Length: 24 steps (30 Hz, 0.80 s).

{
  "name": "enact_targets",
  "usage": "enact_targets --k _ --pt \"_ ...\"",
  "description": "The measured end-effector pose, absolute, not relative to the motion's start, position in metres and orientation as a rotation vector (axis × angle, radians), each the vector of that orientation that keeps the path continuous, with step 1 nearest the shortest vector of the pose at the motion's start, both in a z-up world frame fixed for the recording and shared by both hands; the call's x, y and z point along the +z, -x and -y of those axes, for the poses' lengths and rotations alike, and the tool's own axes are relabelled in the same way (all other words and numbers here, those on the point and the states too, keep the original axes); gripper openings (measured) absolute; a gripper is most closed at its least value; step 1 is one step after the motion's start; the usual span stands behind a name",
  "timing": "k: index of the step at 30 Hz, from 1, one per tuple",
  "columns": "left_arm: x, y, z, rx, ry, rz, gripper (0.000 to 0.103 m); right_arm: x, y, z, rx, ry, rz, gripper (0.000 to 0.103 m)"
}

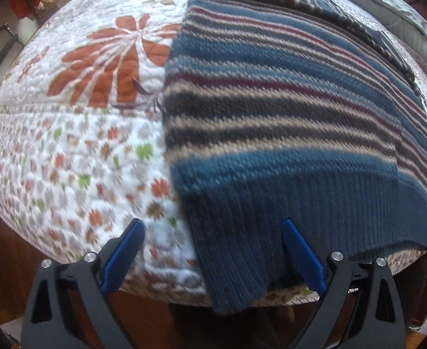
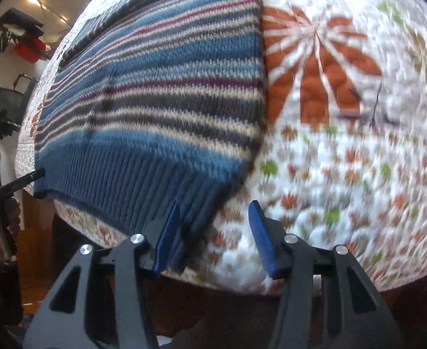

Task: Fold small clothes
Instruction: 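Grasp the ribbed hem with the left gripper while the right gripper grasps it too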

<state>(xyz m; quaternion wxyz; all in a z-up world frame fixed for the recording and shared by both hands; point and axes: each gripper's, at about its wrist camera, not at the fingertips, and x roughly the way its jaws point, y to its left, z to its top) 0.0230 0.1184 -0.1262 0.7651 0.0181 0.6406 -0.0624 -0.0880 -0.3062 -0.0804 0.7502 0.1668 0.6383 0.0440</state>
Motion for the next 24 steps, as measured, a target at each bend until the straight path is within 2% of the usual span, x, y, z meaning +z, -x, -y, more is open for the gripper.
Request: enact_targets --k 7,9,10,11,12,13,14,16,24 --pt "-0.125 0.005 -0.105 -0.258 0.121 -1.425 0.096 -0.084 0.102 0.298 0.176 -0.438 -1.388 0.051" --pt "-0.126 0.003 -0.102 -0.270 0.177 -1.424 0.094 -0.086 0.099 0.293 0.188 -0.444 -1.388 0.046" --pt "-0.127 0.001 -0.101 -0.265 0.200 -1.423 0.087 -0.086 0.098 0.291 0.201 -0.448 -1.388 0.038" --pt "-0.128 -0.004 -0.101 -0.246 0.199 -1.428 0.074 -0.086 0.098 0.290 0.207 -0.454 -1.386 0.029" --pt "-0.129 -0.009 -0.104 -0.224 0.183 -1.430 0.066 -0.086 0.097 0.289 0.213 -0.460 -1.386 0.024" --pt "-0.128 -0.008 -0.104 -0.208 0.168 -1.425 0.051 -0.086 0.097 0.288 0.236 -0.476 -1.387 0.015" --pt "-0.127 -0.009 -0.105 -0.213 0.171 -1.422 0.034 -0.086 0.097 0.287 0.248 -0.488 -1.386 0.011" --pt "-0.125 -0.005 -0.109 -0.229 0.204 -1.420 0.016 -0.083 0.098 0.288 0.261 -0.503 -1.369 0.009" --pt "-0.093 -0.019 -0.114 -0.301 0.337 -1.365 0.012 -0.037 0.078 0.313 0.349 -0.644 -1.209 0.009"
